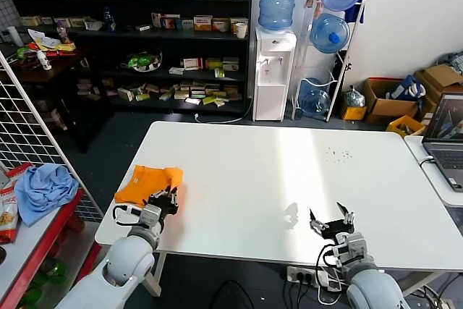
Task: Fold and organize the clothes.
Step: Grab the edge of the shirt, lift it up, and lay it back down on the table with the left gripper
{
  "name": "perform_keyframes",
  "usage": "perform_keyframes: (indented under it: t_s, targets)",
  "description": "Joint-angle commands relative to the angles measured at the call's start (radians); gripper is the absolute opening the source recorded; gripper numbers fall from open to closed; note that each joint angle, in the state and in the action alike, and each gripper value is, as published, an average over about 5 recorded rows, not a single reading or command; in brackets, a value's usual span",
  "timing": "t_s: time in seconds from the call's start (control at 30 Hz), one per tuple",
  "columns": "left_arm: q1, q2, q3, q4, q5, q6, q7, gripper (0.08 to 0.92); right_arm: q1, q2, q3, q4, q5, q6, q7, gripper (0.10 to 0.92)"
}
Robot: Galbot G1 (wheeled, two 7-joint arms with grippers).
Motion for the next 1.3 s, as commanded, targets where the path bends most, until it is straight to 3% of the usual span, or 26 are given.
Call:
perform_keyframes:
  t_s: [0.03,0.47,0.6,0.83,1.07,1.3]
  targets:
    - [-0.057,-0.326,0.129,0.06,-0.024,0.007,-0.047,0.153,-0.025,-0.002,0.025,0.009,-0.003,0.003,0.004,0.823]
    - [-0.104,-0.605,0.198,0.22,-0.029,-0.056,-0.092,0.153,-0.048,-0.024,0.065,0.017,0.008,0.008,0.006,0.823]
    - [-0.115,-0.65,0.207,0.268,-0.06,-0.079,-0.093,0.153,-0.051,-0.029,0.075,0.017,0.013,0.01,0.006,0.823]
    - [-0.117,-0.65,0.208,0.316,-0.147,-0.254,-0.059,0.186,-0.051,-0.03,0.079,0.024,0.016,0.009,0.006,0.823]
    - [-0.111,-0.636,0.166,0.263,-0.273,-0.424,0.0,0.383,-0.035,-0.011,0.064,0.017,0.011,0.012,0.005,0.823]
    - [-0.042,-0.49,0.116,0.124,-0.286,-0.464,0.031,0.582,-0.017,0.005,0.052,0.006,0.003,0.033,0.0,0.823]
